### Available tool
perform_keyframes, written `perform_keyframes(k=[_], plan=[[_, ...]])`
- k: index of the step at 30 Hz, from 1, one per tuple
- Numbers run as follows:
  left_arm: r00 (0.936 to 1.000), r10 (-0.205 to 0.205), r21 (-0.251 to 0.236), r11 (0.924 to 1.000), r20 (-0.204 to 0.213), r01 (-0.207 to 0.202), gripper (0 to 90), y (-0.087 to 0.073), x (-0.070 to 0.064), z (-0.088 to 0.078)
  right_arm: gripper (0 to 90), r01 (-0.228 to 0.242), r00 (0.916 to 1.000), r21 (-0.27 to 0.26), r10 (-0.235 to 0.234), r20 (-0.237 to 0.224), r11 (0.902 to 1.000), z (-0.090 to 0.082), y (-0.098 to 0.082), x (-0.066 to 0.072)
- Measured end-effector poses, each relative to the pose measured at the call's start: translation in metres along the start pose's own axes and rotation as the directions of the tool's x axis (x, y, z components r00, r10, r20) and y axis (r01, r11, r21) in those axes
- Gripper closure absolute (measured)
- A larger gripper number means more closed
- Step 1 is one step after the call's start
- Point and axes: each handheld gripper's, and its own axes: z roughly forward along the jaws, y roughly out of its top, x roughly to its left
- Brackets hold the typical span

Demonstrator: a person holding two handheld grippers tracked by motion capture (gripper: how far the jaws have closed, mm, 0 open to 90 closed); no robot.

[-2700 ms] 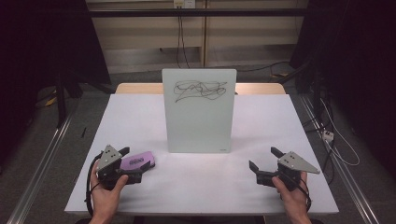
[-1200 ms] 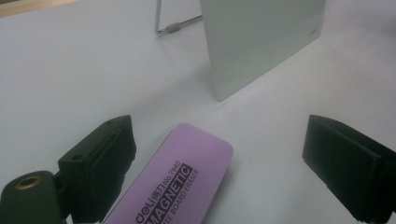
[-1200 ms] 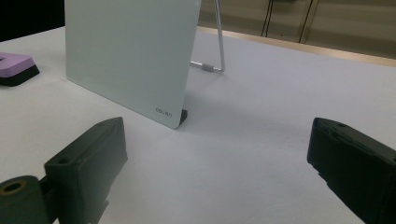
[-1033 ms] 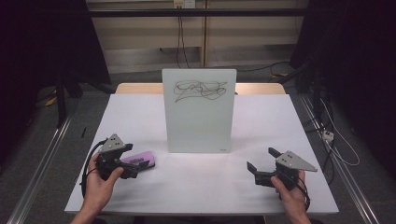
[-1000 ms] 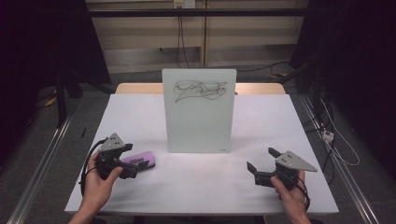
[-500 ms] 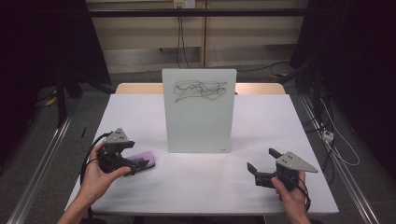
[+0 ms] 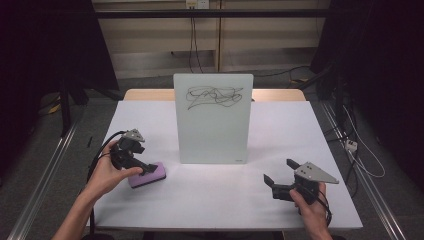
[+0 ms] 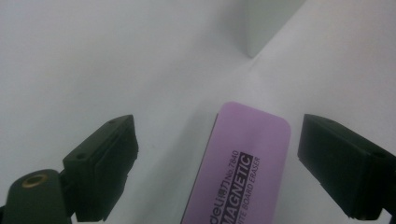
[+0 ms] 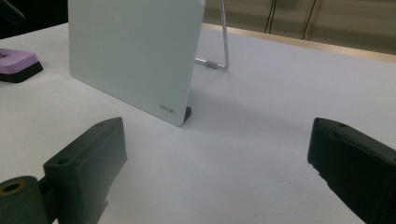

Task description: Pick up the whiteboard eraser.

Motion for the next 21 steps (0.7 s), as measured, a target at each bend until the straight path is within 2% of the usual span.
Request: perform_keyframes(k=[1, 3, 4, 6, 7, 9, 12, 13, 14, 18, 21], plan=[[0.9998, 0.018, 0.01, 0.9998, 0.011, -0.018, 13.8, 0.001, 0.001, 0.002, 4.2, 0.003, 1.0, 0.0, -0.003, -0.001, 1.0, 0.0, 0.0, 0.0], [0.9986, 0.023, 0.036, 0.999, 0.047, -0.025, 12.9, 0.002, 0.002, 0.005, 4.1, 0.002, 1.0, 0.002, -0.002, -0.001, 1.0, -0.001, -0.001, 0.0], [0.9981, 0.042, 0.047, 0.9979, 0.046, -0.044, 13.5, 0.002, 0.003, 0.006, 4.1, 0.001, 1.0, 0.002, -0.001, -0.001, 1.0, 0.0, -0.001, 0.0], [0.9981, 0.043, 0.055, 0.9975, 0.045, -0.045, 13.7, 0.002, 0.002, 0.008, 4.2, 0.0, 1.0, 0.003, 0.0, -0.001, 1.0, -0.001, -0.001, 0.0], [0.997, 0.057, 0.073, 0.9955, 0.052, -0.061, 13.8, 0.002, 0.003, 0.008, 4.1, 0.003, 1.0, 0.003, -0.003, 0.0, 1.0, -0.001, -0.001, 0.0], [0.9957, 0.07, 0.086, 0.9934, 0.06, -0.075, 18.2, 0.0, 0.001, 0.008, 4.1, 0.0, 1.0, 0.003, 0.0, 0.0, 1.0, -0.001, -0.001, 0.0], [0.9945, 0.096, 0.113, 0.9885, 0.042, -0.1, 18.1, -0.002, 0.001, 0.01, 4.2, 0.002, 1.0, 0.003, -0.002, -0.002, 1.0, -0.001, 0.0, 0.001], [0.9945, 0.091, 0.112, 0.989, 0.051, -0.097, 18.1, -0.002, 0.0, 0.011, 4.2, 0.002, 1.0, 0.003, -0.002, -0.002, 1.0, -0.001, 0.0, 0.001], [0.9932, 0.105, 0.121, 0.9865, 0.051, -0.11, 18.9, -0.002, 0.0, 0.011, 4.2, 0.001, 1.0, 0.004, -0.001, -0.004, 1.0, -0.001, 0.0, 0.001], [0.9916, 0.112, 0.145, 0.9821, 0.064, -0.121, 20.3, -0.004, -0.005, 0.013, 4.2, 0.006, 1.0, 0.003, -0.006, -0.007, 1.0, -0.001, 0.0, 0.001], [0.9905, 0.119, 0.15, 0.9803, 0.07, -0.128, 25.2, -0.006, -0.005, 0.014, 4.2, 0.0, 1.0, 0.005, 0.0, -0.009, 1.0, 0.0, 0.0, 0.001]])
